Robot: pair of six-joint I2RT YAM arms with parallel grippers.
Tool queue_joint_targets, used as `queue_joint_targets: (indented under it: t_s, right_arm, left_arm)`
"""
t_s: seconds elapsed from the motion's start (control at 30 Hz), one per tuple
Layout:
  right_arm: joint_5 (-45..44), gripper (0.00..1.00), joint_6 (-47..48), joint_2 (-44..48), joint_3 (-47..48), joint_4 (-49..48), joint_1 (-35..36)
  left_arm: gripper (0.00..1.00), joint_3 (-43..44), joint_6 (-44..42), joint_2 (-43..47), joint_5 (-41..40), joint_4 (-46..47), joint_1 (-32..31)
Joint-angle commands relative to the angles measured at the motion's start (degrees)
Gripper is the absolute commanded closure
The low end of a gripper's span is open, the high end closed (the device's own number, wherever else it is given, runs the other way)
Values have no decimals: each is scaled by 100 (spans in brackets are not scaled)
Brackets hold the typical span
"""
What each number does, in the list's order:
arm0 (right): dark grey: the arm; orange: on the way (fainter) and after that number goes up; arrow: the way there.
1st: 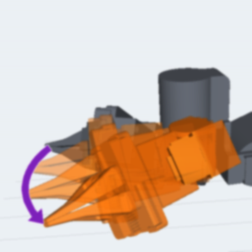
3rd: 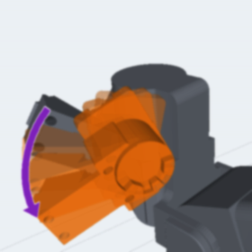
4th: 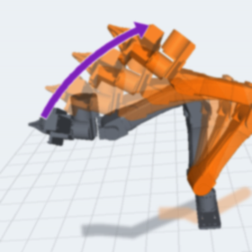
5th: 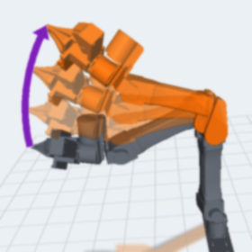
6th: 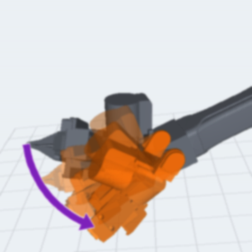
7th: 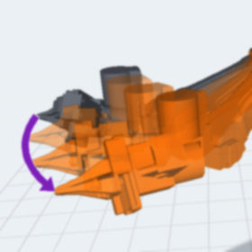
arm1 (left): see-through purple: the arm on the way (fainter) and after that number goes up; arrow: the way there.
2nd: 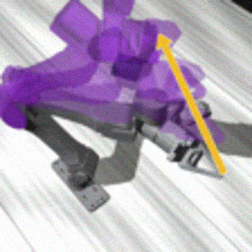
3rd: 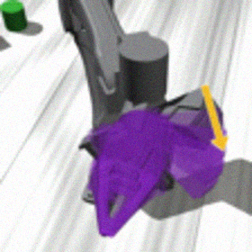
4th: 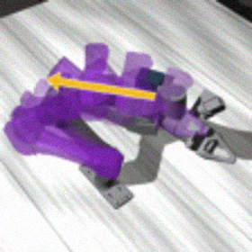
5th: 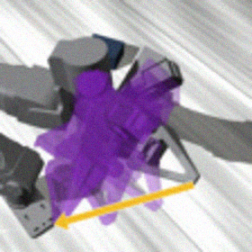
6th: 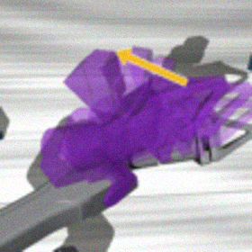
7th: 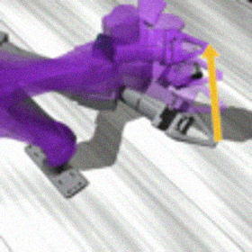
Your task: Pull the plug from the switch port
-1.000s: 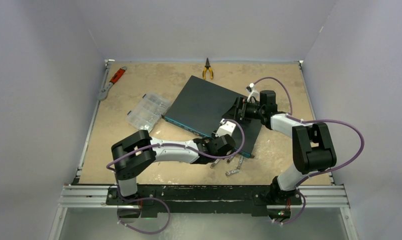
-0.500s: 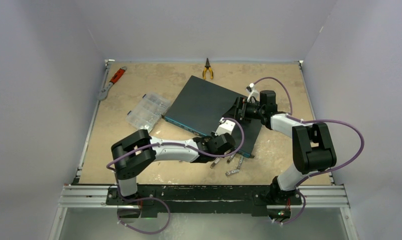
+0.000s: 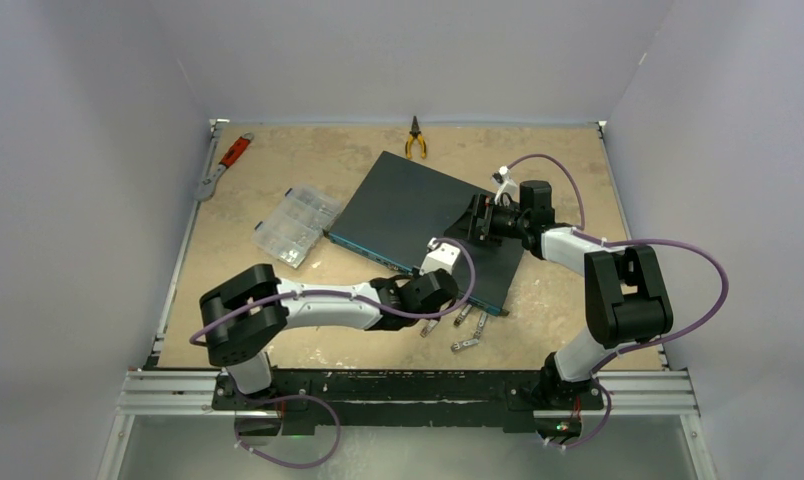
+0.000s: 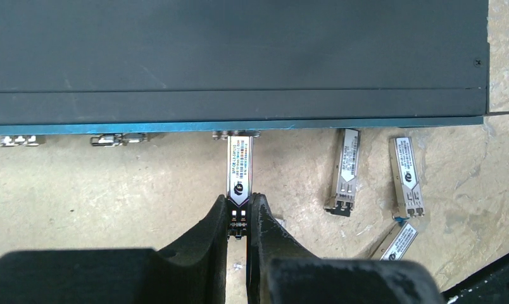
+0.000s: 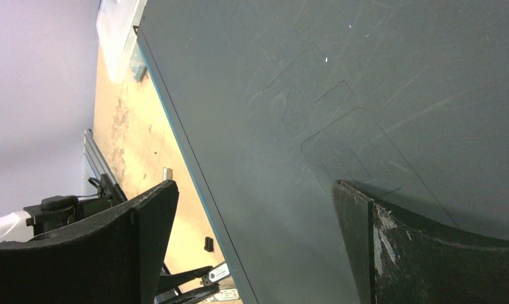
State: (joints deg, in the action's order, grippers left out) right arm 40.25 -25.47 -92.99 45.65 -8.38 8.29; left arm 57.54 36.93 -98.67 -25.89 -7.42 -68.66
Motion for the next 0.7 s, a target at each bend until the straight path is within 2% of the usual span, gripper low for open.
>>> queue_joint_targets:
  t_s: [0.0,0.33,0.67]
  right_arm:
    - [-1467,1,506,-528,-289,904,-165]
    - [-1467,1,508,-538,-310,865,-165]
    - [-1467,2,507,-561,-318,865,-170]
  left_arm:
    - [100,-159,104,405,-205,-53,16]
    - [100,-430,254,651,-538,-375,57]
    - [100,-620,49,1033,-632,-756,583]
